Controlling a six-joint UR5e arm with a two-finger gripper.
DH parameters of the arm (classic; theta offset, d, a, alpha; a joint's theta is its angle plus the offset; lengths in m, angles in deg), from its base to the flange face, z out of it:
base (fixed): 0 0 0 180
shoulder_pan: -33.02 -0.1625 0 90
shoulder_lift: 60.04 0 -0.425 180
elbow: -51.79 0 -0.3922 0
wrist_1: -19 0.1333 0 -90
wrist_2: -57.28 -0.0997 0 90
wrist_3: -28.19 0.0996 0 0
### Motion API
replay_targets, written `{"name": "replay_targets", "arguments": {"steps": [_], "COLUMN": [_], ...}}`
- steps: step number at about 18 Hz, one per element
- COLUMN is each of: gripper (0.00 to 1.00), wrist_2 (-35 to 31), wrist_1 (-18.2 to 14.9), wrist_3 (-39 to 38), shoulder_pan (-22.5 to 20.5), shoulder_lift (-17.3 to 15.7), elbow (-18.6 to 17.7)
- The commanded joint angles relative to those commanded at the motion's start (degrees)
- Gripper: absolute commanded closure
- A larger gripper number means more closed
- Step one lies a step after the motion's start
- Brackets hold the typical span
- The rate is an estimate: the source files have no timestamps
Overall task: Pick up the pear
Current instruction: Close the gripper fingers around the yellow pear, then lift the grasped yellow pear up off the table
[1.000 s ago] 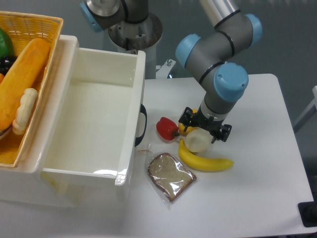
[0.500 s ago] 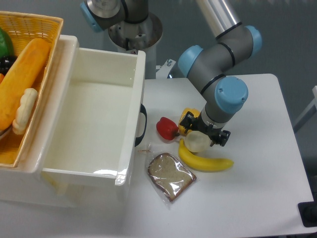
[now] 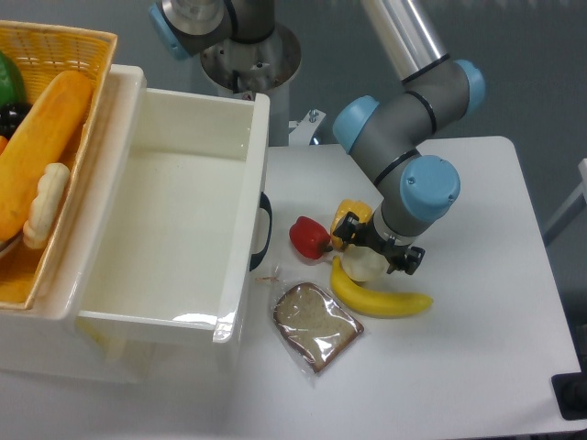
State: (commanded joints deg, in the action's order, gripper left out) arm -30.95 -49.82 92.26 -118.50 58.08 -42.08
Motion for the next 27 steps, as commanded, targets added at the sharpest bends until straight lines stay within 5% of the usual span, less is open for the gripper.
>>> {"name": "replay_targets", "arguments": {"steps": [8, 16, 27], "gripper": [0.01, 0.70, 0.72], "wrist_2": [-0.8, -0.7, -0.2], "wrist_1": [0.0, -0.3, -1.1], "wrist_3": [0.0, 0.1, 3.9], "shoulder_pan": [0.0, -0.2, -0.4], "shoulder_lift": [0.8, 0.6, -3.9], "elbow": [0.4, 1.4, 3.8]}}
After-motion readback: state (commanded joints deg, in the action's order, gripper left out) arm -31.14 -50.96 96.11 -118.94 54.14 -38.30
